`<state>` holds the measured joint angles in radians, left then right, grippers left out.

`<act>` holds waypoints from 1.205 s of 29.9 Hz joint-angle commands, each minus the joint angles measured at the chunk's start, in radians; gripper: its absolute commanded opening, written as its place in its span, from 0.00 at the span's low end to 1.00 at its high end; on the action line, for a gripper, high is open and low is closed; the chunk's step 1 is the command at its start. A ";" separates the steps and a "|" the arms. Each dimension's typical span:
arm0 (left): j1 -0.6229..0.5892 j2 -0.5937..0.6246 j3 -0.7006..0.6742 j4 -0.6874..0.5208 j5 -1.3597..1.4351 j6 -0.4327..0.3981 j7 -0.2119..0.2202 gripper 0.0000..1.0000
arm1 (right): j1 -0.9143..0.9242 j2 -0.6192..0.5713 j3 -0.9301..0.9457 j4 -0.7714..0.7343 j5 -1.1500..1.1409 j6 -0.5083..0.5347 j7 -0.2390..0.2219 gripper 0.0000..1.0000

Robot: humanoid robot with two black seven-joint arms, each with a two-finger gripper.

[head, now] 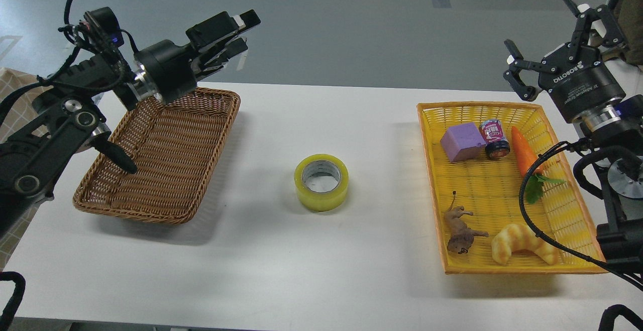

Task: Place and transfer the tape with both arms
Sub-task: 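Lower the left gripper onto the tape roll's rim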

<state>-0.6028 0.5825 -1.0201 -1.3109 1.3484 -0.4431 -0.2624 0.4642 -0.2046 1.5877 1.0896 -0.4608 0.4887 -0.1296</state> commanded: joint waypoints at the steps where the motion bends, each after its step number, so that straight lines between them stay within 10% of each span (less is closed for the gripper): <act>1: 0.003 0.002 0.002 -0.028 0.159 -0.003 -0.003 0.98 | -0.007 0.001 0.000 -0.002 0.001 0.000 0.001 1.00; 11: -0.124 0.011 0.275 -0.047 0.383 0.014 0.020 0.98 | -0.015 0.005 0.002 -0.008 0.001 0.000 0.001 1.00; 18: -0.181 0.004 0.382 -0.047 0.569 -0.002 0.218 0.98 | -0.015 0.010 0.003 -0.014 0.001 0.000 0.002 1.00; 36: -0.227 -0.167 0.547 -0.033 0.566 -0.046 0.357 0.98 | -0.022 0.010 0.005 -0.017 -0.001 0.000 0.004 1.00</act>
<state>-0.8354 0.4308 -0.4966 -1.3526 1.9131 -0.4879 0.0669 0.4447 -0.1947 1.5916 1.0713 -0.4615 0.4887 -0.1257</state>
